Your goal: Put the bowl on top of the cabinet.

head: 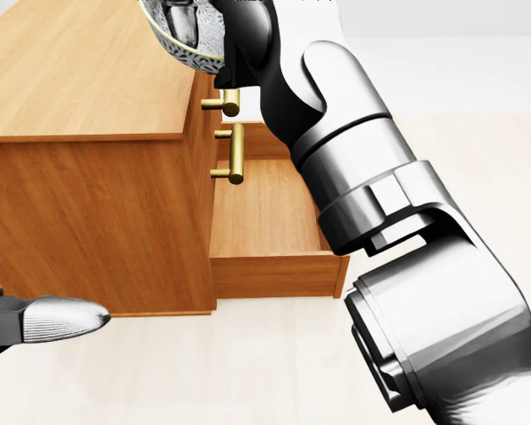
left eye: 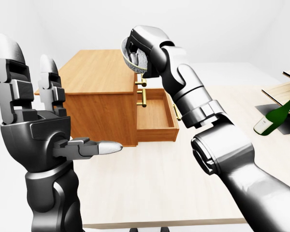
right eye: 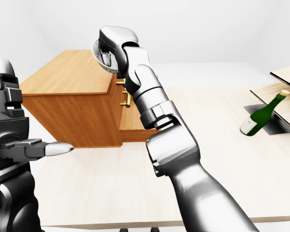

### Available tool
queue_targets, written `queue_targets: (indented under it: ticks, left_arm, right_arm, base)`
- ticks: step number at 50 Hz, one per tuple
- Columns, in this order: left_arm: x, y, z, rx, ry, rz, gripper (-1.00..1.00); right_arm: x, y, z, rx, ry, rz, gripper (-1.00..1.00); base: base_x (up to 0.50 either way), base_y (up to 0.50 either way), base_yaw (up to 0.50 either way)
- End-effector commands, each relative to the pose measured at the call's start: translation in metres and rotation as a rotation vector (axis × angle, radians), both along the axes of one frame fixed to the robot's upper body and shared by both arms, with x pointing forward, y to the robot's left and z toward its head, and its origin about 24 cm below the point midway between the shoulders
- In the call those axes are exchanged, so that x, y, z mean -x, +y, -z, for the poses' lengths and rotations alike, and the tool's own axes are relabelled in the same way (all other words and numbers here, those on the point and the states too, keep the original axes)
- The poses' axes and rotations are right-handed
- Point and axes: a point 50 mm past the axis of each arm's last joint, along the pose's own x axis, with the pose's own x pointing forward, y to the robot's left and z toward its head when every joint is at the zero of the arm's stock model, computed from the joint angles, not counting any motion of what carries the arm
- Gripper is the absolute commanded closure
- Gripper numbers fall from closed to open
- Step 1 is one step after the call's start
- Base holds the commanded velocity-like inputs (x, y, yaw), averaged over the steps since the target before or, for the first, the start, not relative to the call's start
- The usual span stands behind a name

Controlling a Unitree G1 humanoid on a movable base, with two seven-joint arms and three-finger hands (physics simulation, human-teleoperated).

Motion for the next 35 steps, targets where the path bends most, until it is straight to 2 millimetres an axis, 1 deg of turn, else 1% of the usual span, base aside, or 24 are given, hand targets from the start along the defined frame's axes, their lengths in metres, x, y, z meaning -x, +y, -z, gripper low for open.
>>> queue_targets:
  ticks: [1,11,18,23,35]
  left_arm:
    - [0.0,0.0,0.0,0.002,-0.002,0.0,-1.0]
    - [0.002,0.001,-0.003,0.008,-0.02,0.0,-1.0]
    - [0.003,0.002,-0.005,0.013,-0.029,0.0,-1.0]
    - [0.002,0.002,-0.003,0.014,-0.019,0.0,-1.0]
    - [0.004,0.002,-0.007,0.018,-0.039,0.001,-1.0]
  right_arm:
    - [0.004,0.009,-0.001,0.023,-0.05,-0.001,1.0]
    - [0.007,0.019,0.003,0.033,-0.046,-0.025,1.0]
    - [0.012,0.031,0.007,0.04,-0.043,-0.058,1.0]
    - [0.015,0.036,0.007,0.043,-0.045,-0.075,1.0]
    - [0.017,0.041,0.009,0.046,-0.042,-0.089,1.0]
  base:
    - [0.0,0.0,0.0]
    - [0.0,0.0,0.0]
    - [0.0,0.0,0.0]
    - [0.0,0.0,0.0]
    - [0.0,0.0,0.0]
